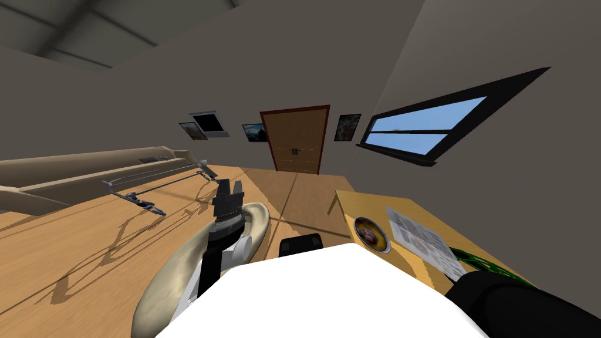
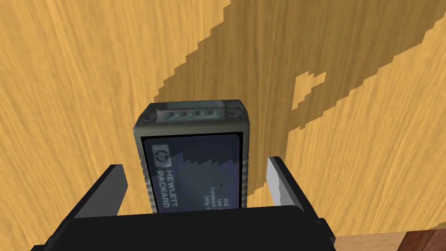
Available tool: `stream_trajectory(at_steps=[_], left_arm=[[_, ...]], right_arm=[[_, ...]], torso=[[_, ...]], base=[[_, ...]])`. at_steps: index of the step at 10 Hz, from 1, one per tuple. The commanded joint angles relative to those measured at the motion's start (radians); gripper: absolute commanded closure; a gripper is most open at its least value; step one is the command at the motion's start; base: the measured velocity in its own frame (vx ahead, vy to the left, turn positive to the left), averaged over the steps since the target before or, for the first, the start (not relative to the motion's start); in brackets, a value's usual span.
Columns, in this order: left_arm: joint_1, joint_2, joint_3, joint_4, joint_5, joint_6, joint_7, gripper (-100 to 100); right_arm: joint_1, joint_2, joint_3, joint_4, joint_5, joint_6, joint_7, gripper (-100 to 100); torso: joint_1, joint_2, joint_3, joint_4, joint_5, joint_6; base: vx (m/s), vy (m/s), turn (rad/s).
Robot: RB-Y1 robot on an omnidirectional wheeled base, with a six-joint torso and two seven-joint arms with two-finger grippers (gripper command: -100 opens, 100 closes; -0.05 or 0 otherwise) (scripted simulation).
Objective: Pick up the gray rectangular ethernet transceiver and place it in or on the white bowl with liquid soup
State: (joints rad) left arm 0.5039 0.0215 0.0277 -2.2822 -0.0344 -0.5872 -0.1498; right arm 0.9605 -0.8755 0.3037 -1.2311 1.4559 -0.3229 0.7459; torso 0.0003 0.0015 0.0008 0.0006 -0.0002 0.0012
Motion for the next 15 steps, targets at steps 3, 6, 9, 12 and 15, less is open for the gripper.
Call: stream_trajectory(at_steps=[3, 6, 9, 12, 15], left_arm=[[0.000, 0.000, 0.000, 0.000, 0.000, 0.000, 0.000, 0], [0.000, 0.000, 0.000, 0.000, 0.000, 0.000, 0.000, 0], [0.000, 0.000, 0.000, 0.000, 0.000, 0.000, 0.000, 0], [0.000, 0.000, 0.000, 0.000, 0.000, 0.000, 0.000, 0], [0.000, 0.000, 0.000, 0.000, 0.000, 0.000, 0.000, 0]], right_arm=[[-0.063, 0.061, 0.039, 0.082, 0.001, 0.021, 0.007, -100], [-0.050, 0.054, 0.029, 0.072, -0.004, 0.015, 0.016, 100], [-0.051, 0.054, 0.028, 0.072, -0.004, 0.015, 0.016, 100], [-0.014, 0.013, 0.009, 0.018, 0.000, 0.005, 0.001, 100], [-0.002, -0.031, -0.013, 0.062, 0.011, 0.028, -0.009, 100]], torso=[[0.000, 0.001, 0.000, 0.000, 0.000, 0.000], [0.001, 0.000, 0.000, 0.000, 0.000, 0.000], [0.001, -0.001, 0.000, 0.000, 0.000, 0.000], [0.002, -0.002, -0.001, 0.000, 0.001, 0.000], [0.002, -0.001, -0.001, 0.000, 0.001, 0.000]], base=[[-0.027, -0.025, 0.092], [-0.004, -0.004, 0.005], [0.000, 0.000, 0.000], [0.017, 0.017, -0.072], [0.008, 0.001, -0.033]])
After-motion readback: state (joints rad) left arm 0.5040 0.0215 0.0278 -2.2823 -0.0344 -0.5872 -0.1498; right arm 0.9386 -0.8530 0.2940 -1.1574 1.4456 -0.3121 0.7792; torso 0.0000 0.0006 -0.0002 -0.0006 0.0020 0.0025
